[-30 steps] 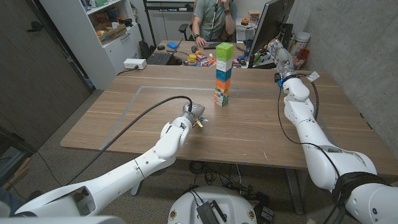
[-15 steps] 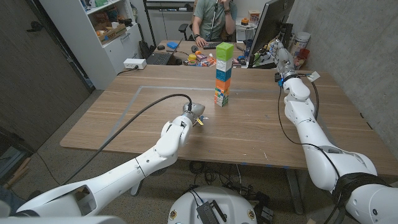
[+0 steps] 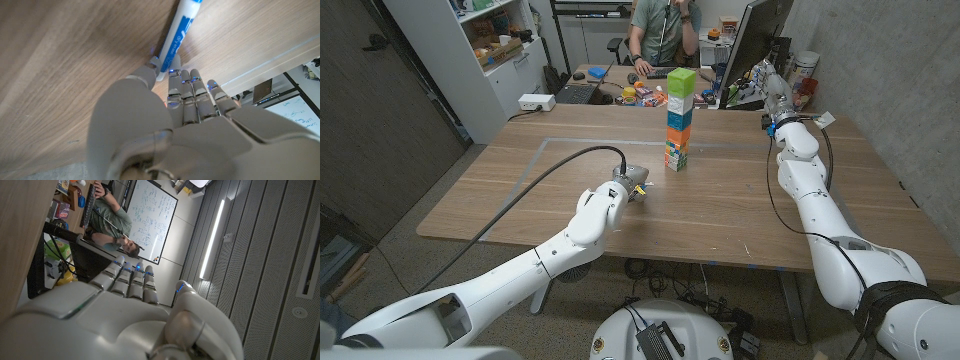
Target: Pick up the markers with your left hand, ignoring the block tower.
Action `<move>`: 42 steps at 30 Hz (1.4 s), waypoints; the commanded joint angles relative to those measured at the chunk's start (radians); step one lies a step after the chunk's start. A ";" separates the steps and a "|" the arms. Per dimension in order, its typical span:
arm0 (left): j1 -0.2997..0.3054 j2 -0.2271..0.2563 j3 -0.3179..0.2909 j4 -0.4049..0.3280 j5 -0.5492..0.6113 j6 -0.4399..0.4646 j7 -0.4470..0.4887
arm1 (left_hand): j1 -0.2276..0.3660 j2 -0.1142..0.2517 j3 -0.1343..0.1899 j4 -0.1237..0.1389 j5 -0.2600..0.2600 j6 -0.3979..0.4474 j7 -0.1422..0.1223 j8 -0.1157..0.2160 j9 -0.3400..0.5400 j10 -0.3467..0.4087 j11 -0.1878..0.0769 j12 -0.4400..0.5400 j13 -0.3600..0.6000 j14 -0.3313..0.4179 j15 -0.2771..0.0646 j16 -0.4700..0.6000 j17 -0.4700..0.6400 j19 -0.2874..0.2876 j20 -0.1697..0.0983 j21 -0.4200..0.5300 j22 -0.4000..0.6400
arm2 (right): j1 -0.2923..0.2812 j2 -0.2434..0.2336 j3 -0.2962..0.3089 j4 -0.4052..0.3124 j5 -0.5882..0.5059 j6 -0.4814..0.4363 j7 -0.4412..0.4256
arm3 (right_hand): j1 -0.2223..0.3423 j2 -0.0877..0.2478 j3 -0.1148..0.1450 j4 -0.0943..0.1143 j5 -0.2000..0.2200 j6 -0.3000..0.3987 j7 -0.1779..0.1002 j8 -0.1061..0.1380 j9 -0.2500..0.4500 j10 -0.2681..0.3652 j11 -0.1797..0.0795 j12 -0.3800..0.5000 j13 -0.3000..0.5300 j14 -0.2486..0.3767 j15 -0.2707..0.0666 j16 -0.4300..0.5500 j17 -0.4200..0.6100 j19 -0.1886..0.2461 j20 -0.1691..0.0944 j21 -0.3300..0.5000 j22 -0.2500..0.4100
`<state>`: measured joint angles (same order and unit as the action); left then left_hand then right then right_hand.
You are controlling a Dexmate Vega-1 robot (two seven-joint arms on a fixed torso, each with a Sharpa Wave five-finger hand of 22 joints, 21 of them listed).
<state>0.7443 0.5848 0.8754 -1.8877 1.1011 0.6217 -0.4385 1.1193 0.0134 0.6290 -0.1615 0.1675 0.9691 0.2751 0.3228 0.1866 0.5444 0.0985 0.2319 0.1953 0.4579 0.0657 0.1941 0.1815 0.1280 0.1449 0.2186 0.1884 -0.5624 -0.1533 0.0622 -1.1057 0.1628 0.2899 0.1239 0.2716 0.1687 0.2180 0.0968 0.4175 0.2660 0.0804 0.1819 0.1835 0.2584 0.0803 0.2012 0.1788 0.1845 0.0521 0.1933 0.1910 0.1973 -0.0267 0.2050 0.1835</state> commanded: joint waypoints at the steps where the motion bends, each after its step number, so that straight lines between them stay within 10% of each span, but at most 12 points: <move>1: -0.014 0.017 -0.025 -0.058 -0.039 0.018 -0.010 | 0.025 0.016 0.010 0.000 0.005 0.219 -0.085 0.030 0.017 0.067 -0.066 -0.002 0.001 -0.010 0.002 -0.006 0.000 -0.006 0.011 -0.005 0.002 | -0.029 -0.003 -0.003 -0.078 -0.006 -0.039 -0.019 | -0.003 -0.007 -0.003 -0.001 0.006 -0.006 0.001 0.007 0.002 -0.003 0.000 0.005 0.005 0.006 0.005 0.006 0.002 0.008 0.004 0.009 0.004; 42: -0.017 0.112 -0.147 -0.311 -0.140 -0.062 0.077 | 0.017 0.015 0.023 0.004 0.003 0.209 -0.085 0.025 0.030 0.059 -0.053 -0.011 0.001 -0.021 0.006 -0.007 0.001 -0.013 0.019 -0.007 0.002 | -0.074 -0.006 -0.012 -0.213 -0.014 -0.107 -0.060 | -0.002 -0.006 -0.007 -0.005 0.007 -0.002 0.005 0.010 0.002 -0.002 0.004 0.007 0.005 0.032 0.013 0.011 0.000 0.025 0.022 0.013 0.002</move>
<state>0.7442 0.6822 0.7520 -2.1585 1.0101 0.5954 -0.3994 1.1194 0.0134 0.6293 -0.1613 0.1679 0.9920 0.2733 0.3229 0.1912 0.5549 0.0905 0.2216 0.1955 0.4416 0.0693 0.1871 0.1817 0.1154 0.1573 0.2145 0.1882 -0.6190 -0.1590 0.0549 -1.2638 0.1492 0.2062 0.0753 0.2676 0.1647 0.2140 0.0926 0.4174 0.2624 0.0840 0.1876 0.1835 0.2496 0.0820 0.2012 0.1788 0.2042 0.0641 0.2002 0.1911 0.2153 -0.0088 0.2110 0.1835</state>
